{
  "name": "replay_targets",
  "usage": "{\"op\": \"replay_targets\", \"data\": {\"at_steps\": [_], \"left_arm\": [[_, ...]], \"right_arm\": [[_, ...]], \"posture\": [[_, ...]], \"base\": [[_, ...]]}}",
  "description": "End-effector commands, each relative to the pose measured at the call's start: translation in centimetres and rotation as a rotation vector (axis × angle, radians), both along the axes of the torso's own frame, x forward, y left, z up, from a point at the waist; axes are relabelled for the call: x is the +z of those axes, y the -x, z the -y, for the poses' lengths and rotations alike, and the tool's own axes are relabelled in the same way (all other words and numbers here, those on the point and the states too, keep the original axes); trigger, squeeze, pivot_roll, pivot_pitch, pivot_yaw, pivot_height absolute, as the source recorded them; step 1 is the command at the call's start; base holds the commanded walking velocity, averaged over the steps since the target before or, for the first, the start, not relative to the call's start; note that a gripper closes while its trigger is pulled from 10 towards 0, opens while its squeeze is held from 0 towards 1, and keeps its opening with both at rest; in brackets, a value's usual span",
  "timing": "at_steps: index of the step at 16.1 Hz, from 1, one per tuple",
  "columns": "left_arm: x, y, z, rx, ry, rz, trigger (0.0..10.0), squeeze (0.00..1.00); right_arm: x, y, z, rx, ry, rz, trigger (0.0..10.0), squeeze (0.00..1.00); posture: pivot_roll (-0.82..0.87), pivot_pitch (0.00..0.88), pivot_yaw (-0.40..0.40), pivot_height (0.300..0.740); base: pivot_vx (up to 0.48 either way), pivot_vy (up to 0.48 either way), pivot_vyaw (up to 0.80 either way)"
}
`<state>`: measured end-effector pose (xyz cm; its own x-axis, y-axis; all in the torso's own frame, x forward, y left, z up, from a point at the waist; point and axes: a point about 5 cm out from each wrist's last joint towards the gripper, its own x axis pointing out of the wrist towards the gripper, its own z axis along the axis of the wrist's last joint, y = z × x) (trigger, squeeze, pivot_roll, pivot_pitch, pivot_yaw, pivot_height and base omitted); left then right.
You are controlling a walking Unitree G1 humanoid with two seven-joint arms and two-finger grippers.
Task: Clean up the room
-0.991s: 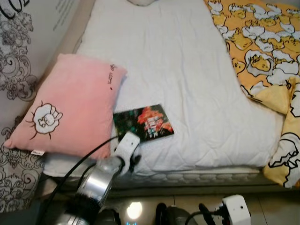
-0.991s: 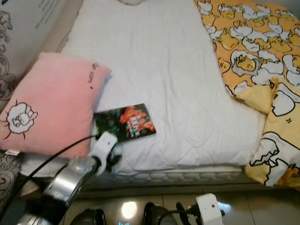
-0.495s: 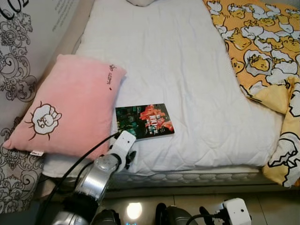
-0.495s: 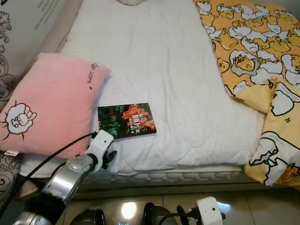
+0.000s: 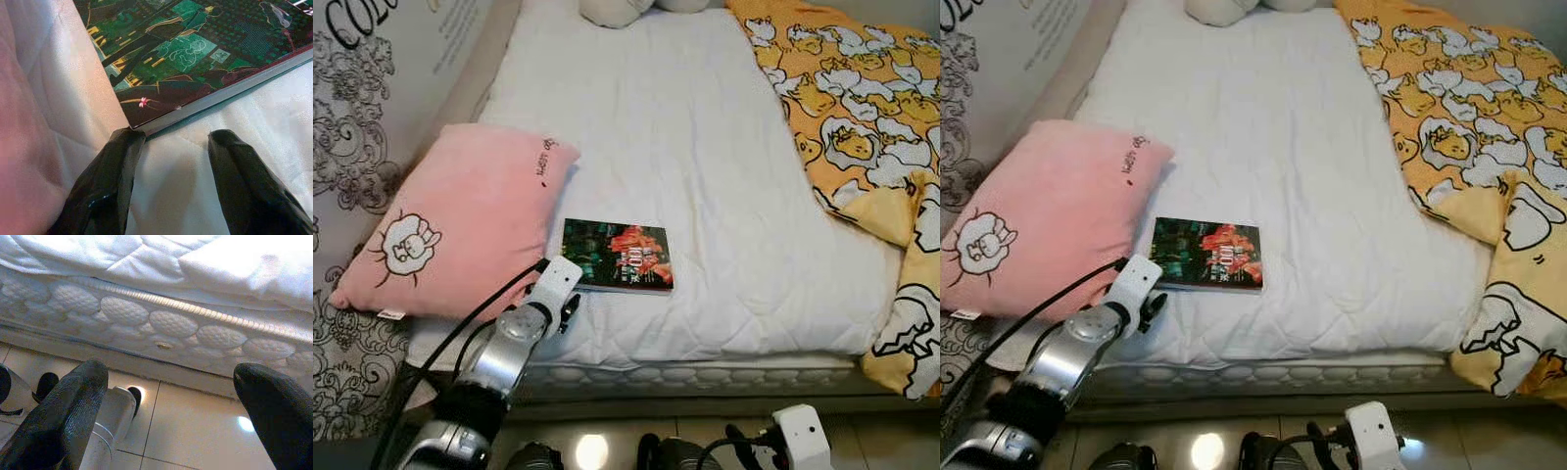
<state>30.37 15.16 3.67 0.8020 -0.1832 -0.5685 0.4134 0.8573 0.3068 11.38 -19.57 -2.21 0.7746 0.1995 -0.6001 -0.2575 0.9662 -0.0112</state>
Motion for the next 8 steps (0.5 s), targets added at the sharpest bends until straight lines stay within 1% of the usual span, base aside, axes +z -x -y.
{"op": "replay_targets", "data": {"at_steps": [1,2,3,4,5,6,7,8], "left_arm": [[0.1,-0.6,0.4,-0.011,-0.02,0.02,10.0,0.0],[0.0,-0.7,0.9,-0.017,0.007,0.008,10.0,0.0],[0.1,-0.6,1.0,-0.019,0.018,0.006,10.0,0.0],[0.0,0.8,2.2,-0.051,0.081,-0.024,10.0,0.0],[0.3,2.9,3.7,-0.086,0.175,-0.05,10.0,0.0],[0.8,4.3,4.5,-0.104,0.242,-0.048,10.0,0.0],[2.3,5.3,5.2,-0.115,0.325,0.03,10.0,0.0],[4.1,5.5,5.4,-0.119,0.381,0.161,10.0,0.0]], "right_arm": [[0.0,0.3,0.7,-0.003,0.017,-0.001,10.0,0.0],[-0.1,0.5,0.7,-0.009,0.019,-0.002,10.0,0.0],[-0.1,0.5,0.7,-0.011,0.02,-0.003,10.0,0.0],[-0.1,0.6,0.9,-0.016,0.022,0.0,10.0,0.0],[0.3,0.2,0.9,-0.028,0.009,0.025,10.0,0.0],[0.9,-0.4,0.9,-0.045,-0.015,0.059,10.0,0.0],[2.5,-1.5,1.0,-0.07,-0.04,0.141,10.0,0.0],[3.8,-2.9,1.2,-0.099,-0.026,0.224,10.0,0.0]], "posture": [[-0.07,0.089,-0.079,0.74],[-0.08,0.081,-0.071,0.74],[-0.08,0.081,-0.071,0.74],[-0.07,0.062,-0.065,0.74],[-0.05,0.039,-0.065,0.74],[-0.03,0.017,-0.067,0.74],[0.01,0.0,-0.072,0.74],[0.03,0.0,-0.076,0.74]], "base": [[0.0,0.0,0.0],[0.0,0.0,0.0],[0.0,0.0,0.0],[0.0,0.0,0.0],[0.0,0.0,0.0],[0.0,0.0,0.0],[0.0,0.0,0.0],[0.0,0.0,0.0]]}}
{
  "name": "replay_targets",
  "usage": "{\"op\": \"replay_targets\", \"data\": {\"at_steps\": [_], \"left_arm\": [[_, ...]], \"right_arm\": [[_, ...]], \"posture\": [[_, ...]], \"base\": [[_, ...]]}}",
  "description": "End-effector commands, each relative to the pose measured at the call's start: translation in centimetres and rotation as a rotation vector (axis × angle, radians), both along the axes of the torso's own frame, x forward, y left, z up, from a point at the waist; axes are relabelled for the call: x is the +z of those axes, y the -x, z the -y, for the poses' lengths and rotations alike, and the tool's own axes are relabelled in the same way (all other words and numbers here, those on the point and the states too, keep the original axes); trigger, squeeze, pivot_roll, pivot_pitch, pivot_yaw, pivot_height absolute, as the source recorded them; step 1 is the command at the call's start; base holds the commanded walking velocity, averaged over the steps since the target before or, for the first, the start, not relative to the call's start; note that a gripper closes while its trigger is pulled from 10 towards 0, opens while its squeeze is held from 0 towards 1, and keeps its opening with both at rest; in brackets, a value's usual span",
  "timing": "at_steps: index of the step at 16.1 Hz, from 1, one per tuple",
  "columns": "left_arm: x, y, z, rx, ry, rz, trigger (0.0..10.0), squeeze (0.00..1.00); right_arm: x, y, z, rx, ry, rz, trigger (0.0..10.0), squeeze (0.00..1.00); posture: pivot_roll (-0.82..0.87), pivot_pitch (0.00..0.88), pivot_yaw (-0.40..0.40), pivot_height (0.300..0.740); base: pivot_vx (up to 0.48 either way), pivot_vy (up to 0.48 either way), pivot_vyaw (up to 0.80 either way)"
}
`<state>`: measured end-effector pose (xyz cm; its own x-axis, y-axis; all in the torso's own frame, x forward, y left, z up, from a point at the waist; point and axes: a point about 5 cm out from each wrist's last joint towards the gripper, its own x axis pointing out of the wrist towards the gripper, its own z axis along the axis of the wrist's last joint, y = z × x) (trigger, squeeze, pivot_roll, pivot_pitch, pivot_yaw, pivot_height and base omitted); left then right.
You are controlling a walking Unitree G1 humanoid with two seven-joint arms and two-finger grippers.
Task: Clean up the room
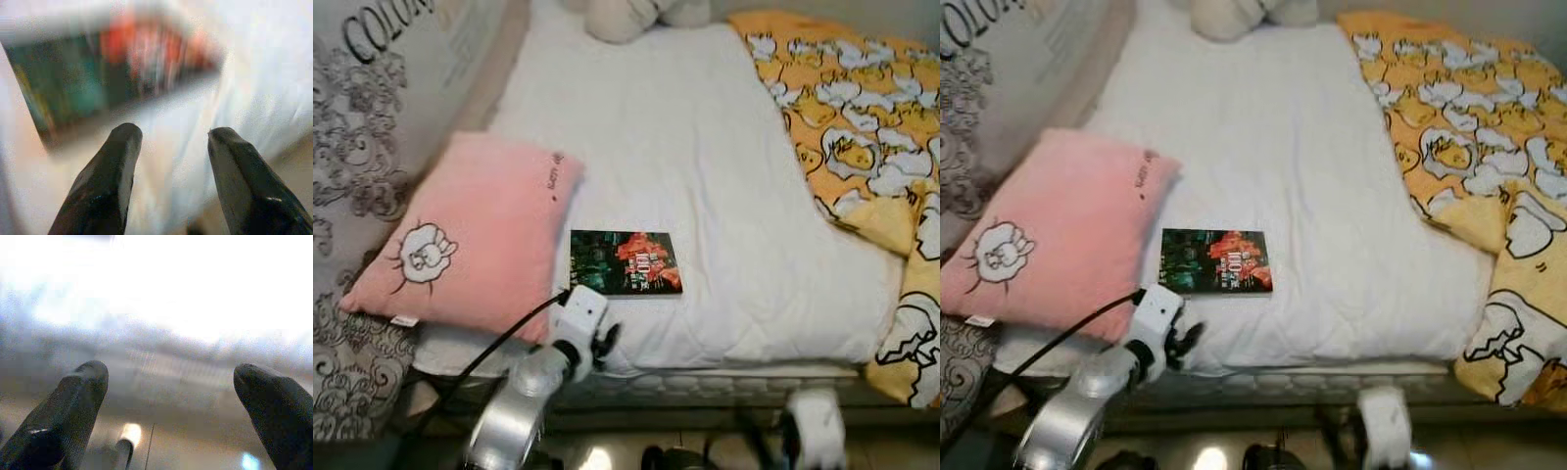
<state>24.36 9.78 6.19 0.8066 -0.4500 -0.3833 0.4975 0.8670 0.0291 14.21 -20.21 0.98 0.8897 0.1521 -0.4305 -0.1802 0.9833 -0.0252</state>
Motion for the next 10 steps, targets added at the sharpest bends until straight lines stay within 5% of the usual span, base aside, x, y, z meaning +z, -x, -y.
{"op": "replay_targets", "data": {"at_steps": [1,3,4,5,6,10], "left_arm": [[2.2,-0.6,0.0,0.016,0.081,0.111,10.0,0.0],[3.5,-1.3,-0.9,0.062,0.174,0.176,10.0,0.0],[4.2,-1.7,-1.3,0.099,0.172,0.226,10.0,0.0],[5.9,-3.1,-2.2,0.168,0.184,0.303,10.0,1.0],[6.3,-3.7,-2.5,0.196,0.199,0.321,10.0,1.0],[4.4,-5.0,-4.1,0.335,0.22,0.282,10.0,1.0]], "right_arm": [[1.3,-1.3,0.8,-0.066,0.012,0.078,10.0,0.0],[3.7,-5.9,1.1,-0.209,-0.029,0.234,10.0,0.0],[4.1,-6.9,1.0,-0.245,-0.041,0.264,10.0,0.0],[5.2,-9.0,0.3,-0.299,-0.082,0.345,10.0,0.75],[5.3,-9.5,-0.1,-0.3,-0.078,0.36,10.0,1.0],[5.3,-10.9,-1.3,-0.271,-0.02,0.372,10.0,1.0]], "posture": [[0.04,0.0,-0.074,0.74],[0.07,0.0,-0.06,0.74],[0.08,0.0,-0.056,0.74],[0.1,0.0,-0.056,0.74],[0.11,0.0,-0.06,0.74],[0.11,0.0,-0.073,0.74]], "base": [[0.0,0.0,0.0],[0.0,0.0,0.0],[0.0,0.0,0.0],[0.0,0.0,0.0],[0.0,0.0,0.0],[0.0,0.0,0.0]]}}
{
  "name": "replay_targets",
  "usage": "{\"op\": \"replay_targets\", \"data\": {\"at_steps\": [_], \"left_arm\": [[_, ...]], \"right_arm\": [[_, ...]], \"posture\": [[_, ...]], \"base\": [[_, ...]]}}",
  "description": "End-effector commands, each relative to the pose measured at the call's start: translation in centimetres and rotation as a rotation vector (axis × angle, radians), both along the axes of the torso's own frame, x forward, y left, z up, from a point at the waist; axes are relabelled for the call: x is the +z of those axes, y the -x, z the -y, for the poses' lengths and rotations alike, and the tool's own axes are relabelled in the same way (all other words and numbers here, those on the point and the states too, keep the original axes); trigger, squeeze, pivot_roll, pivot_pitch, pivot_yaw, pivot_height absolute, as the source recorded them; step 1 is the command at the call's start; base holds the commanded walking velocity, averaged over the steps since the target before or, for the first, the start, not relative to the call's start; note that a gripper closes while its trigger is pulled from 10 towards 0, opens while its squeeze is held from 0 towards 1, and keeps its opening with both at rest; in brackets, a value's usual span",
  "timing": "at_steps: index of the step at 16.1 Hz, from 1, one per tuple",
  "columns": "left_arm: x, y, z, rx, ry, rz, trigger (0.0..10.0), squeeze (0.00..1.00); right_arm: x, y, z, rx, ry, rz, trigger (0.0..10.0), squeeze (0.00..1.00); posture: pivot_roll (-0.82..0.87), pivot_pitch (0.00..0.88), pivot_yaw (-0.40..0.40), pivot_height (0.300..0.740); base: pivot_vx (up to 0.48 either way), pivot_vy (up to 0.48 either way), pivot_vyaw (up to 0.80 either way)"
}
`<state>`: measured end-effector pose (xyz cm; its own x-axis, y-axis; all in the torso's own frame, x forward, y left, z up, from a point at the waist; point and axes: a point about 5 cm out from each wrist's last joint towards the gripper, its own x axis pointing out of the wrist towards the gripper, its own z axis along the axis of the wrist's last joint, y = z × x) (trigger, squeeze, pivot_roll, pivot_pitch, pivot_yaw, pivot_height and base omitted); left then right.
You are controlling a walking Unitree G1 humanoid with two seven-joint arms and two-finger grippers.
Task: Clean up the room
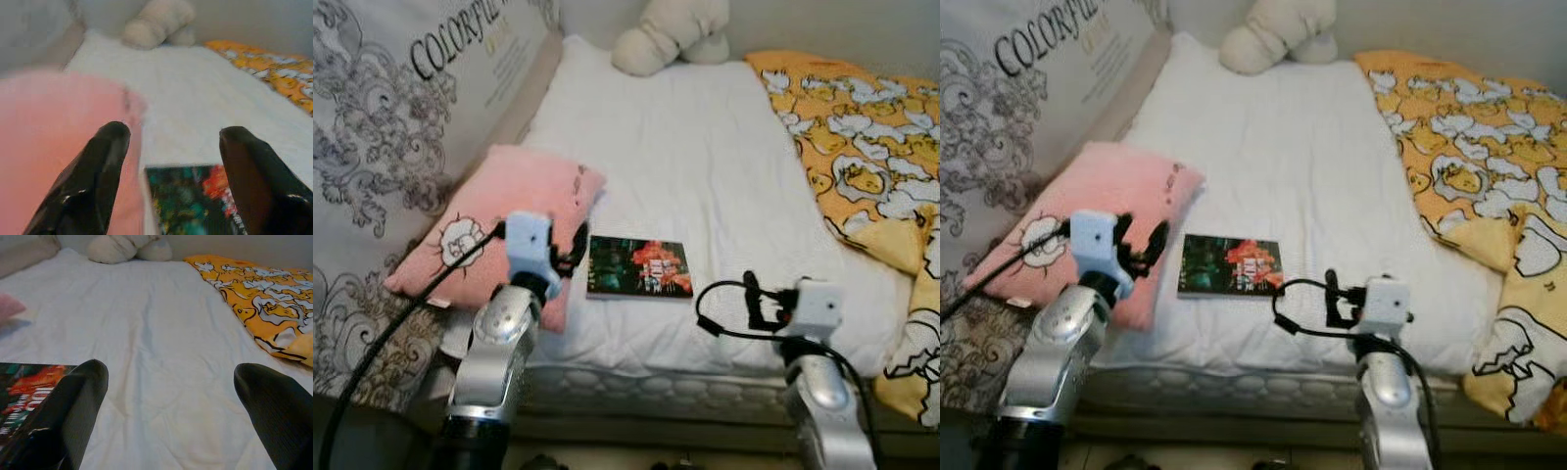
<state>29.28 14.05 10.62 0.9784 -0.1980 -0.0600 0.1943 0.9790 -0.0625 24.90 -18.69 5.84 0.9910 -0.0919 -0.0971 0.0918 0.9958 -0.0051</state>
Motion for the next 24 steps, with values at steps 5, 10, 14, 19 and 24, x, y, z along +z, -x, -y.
{"op": "replay_targets", "data": {"at_steps": [5,10,14,19,24], "left_arm": [[-1.0,0.6,0.7,-0.027,-0.006,0.015,10.0,1.0],[-1.2,-0.6,0.8,-0.062,-0.055,0.05,10.0,1.0],[-1.3,-0.1,0.9,-0.091,-0.054,0.067,10.0,1.0],[-2.9,-0.2,1.1,-0.104,-0.015,-0.009,10.0,0.0],[-4.2,0.4,1.1,-0.111,-0.014,-0.042,10.0,0.0]], "right_arm": [[-0.2,-1.0,-0.1,0.012,0.057,0.008,10.0,1.0],[-1.6,-0.1,0.4,-0.007,0.034,-0.015,10.0,1.0],[-2.0,0.4,0.3,-0.004,0.026,-0.028,10.0,1.0],[-2.5,-0.2,-0.2,0.069,0.064,-0.07,10.0,0.0],[-3.9,0.6,1.0,0.04,0.056,-0.122,10.0,0.0]], "posture": [[0.09,0.0,-0.062,0.74],[0.08,0.0,-0.058,0.74],[0.09,0.0,-0.064,0.74],[0.08,0.0,-0.062,0.74],[0.08,0.0,-0.072,0.74]], "base": [[0.0,-0.384,0.0],[0.0,-0.48,0.0],[0.0,-0.48,0.0],[0.0,0.0,-0.6],[0.0,0.0,-0.61]]}}
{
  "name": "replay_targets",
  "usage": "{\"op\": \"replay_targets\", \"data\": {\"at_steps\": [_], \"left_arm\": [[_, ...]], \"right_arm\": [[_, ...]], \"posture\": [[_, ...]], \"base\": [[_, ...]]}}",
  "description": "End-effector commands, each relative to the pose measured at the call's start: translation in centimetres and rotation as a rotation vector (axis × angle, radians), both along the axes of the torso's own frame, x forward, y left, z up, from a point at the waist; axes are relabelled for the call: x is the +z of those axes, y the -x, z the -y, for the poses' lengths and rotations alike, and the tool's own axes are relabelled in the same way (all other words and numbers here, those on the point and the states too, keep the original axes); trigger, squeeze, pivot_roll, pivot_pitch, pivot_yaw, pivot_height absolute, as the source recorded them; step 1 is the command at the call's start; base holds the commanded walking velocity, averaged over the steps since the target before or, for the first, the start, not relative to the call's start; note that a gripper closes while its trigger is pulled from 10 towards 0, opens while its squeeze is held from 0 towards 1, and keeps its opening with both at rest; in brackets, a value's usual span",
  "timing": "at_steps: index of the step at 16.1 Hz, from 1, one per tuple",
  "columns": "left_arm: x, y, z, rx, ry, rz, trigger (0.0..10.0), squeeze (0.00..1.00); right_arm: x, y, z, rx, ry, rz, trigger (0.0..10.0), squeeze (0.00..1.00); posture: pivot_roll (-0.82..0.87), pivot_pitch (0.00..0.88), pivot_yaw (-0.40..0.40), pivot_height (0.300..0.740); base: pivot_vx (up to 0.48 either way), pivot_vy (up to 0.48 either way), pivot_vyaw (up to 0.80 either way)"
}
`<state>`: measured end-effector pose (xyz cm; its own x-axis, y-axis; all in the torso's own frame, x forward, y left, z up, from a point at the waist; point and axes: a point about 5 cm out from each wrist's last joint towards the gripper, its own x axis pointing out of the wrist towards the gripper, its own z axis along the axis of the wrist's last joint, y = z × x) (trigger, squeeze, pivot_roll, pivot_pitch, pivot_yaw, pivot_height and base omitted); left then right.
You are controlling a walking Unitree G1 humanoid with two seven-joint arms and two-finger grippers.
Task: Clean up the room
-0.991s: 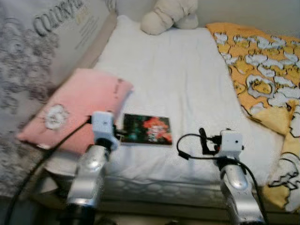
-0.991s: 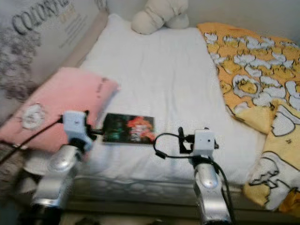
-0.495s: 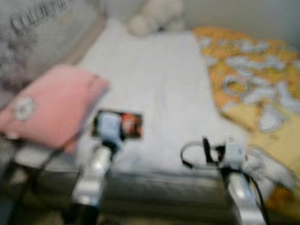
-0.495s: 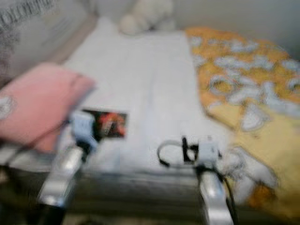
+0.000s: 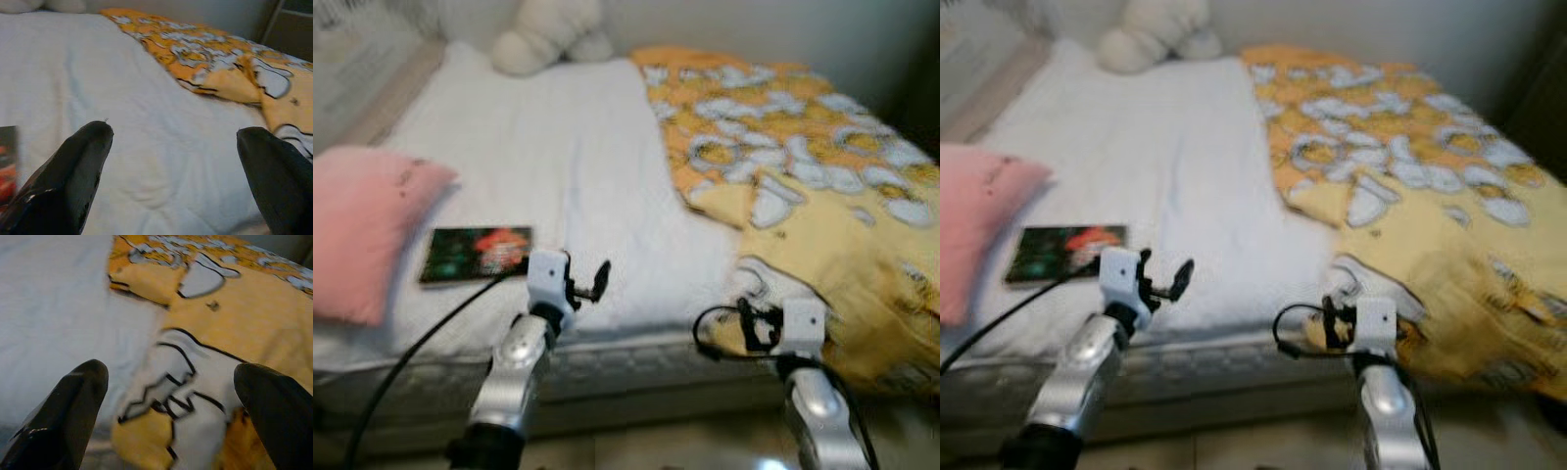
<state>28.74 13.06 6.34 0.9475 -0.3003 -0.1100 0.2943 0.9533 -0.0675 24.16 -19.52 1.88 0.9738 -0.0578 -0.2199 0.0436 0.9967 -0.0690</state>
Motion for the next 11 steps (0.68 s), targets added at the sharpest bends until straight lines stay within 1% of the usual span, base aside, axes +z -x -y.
{"op": "replay_targets", "data": {"at_steps": [1,3,5,6,7,8,9,10,11], "left_arm": [[0.2,-0.3,0.3,-0.006,0.001,0.012,10.0,0.0],[0.1,-0.4,0.4,-0.001,0.004,0.013,10.0,0.0],[-0.1,-0.3,0.8,-0.018,-0.02,0.014,10.0,0.0],[-0.2,-0.3,1.0,-0.022,-0.015,0.01,10.0,0.0],[-0.2,-0.4,1.1,-0.016,0.024,0.012,10.0,0.0],[-0.2,-0.5,1.1,-0.009,0.048,0.012,10.0,0.0],[-0.7,-0.3,1.0,0.001,0.059,-0.007,10.0,0.0],[-1.0,-0.2,1.1,-0.003,0.054,-0.019,10.0,0.0],[-1.0,-0.1,1.3,-0.011,0.06,-0.019,10.0,0.0]], "right_arm": [[0.1,-0.1,0.1,0.004,0.003,0.009,10.0,0.0],[-0.1,0.0,0.0,0.005,0.0,0.004,10.0,0.0],[-0.3,0.2,-0.3,0.01,-0.001,0.005,10.0,0.0],[-0.4,0.3,-0.3,0.011,0.0,0.005,10.0,0.0],[-0.2,0.3,-0.4,0.01,-0.005,0.018,10.0,0.0],[-0.2,0.3,-0.4,0.007,-0.007,0.023,10.0,0.0],[0.2,0.3,-0.3,0.01,0.0,0.054,10.0,0.0],[0.3,0.3,-0.2,0.005,0.003,0.064,10.0,0.0],[0.2,0.3,-0.2,0.0,-0.001,0.059,10.0,0.0]], "posture": [[0.08,0.0,-0.074,0.74],[0.08,0.0,-0.069,0.74],[0.07,0.0,-0.06,0.74],[0.07,0.0,-0.06,0.74],[0.07,0.0,-0.06,0.74],[0.06,0.0,-0.057,0.74],[0.06,0.0,-0.057,0.74],[0.06,0.0,-0.058,0.74],[0.06,0.0,-0.058,0.74]], "base": [[0.0,0.0,-0.63],[0.0,0.0,-0.64],[0.0,0.0,-0.65],[0.0,0.0,-0.66],[0.0,0.0,-0.66],[0.428,0.0,-0.68],[0.416,0.0,-0.68],[0.42,0.0,0.0],[0.412,-0.24,0.0]]}}
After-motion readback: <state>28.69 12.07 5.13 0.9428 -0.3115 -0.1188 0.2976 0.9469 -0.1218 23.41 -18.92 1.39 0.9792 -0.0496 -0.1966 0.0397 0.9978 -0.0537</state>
